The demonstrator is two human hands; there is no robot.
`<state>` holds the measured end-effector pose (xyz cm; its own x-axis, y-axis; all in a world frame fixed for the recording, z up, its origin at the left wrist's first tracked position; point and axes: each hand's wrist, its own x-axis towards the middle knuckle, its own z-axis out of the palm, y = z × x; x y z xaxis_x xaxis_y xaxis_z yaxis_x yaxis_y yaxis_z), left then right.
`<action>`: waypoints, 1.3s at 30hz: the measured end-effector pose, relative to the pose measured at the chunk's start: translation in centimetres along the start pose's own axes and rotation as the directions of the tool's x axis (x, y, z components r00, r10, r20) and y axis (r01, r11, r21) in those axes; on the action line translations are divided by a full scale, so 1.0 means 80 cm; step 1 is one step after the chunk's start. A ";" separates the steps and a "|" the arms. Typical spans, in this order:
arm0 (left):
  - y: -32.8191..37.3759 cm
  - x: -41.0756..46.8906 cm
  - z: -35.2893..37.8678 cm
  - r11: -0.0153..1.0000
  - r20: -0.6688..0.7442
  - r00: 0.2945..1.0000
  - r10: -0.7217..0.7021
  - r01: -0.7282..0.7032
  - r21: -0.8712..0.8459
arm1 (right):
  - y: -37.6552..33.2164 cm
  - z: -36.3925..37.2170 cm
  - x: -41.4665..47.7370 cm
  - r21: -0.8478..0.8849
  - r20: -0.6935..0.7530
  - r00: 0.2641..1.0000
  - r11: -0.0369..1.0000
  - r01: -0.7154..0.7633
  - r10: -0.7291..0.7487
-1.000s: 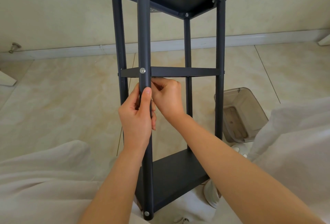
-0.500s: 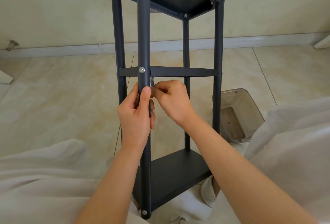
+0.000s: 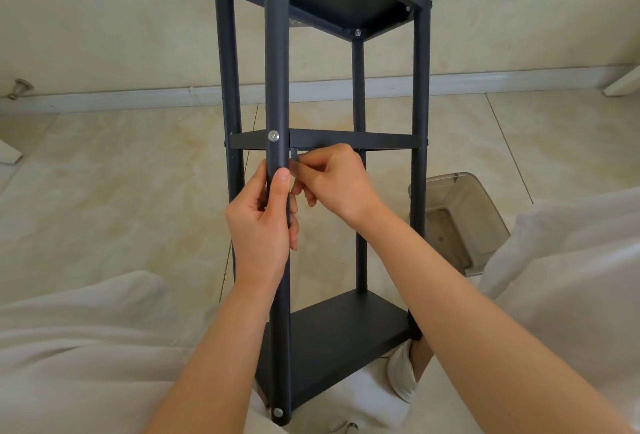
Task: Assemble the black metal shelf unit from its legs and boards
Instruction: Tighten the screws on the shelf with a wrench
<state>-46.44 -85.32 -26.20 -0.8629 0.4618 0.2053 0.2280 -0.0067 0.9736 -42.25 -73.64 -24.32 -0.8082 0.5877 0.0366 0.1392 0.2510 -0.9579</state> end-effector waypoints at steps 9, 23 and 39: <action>0.002 -0.002 -0.001 1.000 0.017 1.000 0.018 -0.018 -0.011 | 0.022 0.036 0.001 -0.036 -0.226 0.961 0.987 0.155 -0.159; 0.000 0.000 -0.001 1.000 0.012 1.000 0.024 -0.023 -0.017 | 0.037 0.049 0.010 -0.180 -0.334 0.898 0.954 0.238 -0.287; -0.001 -0.002 -0.004 1.000 -0.002 1.000 0.004 -0.004 -0.021 | 0.004 0.011 -0.015 -0.020 -0.096 0.995 0.999 -0.026 0.024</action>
<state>-46.49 -85.68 -26.29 -0.8630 0.4597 0.2094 0.2223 -0.0267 0.9746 -41.70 -74.95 -24.96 -0.7458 0.6650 0.0408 0.1717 0.2510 -0.9526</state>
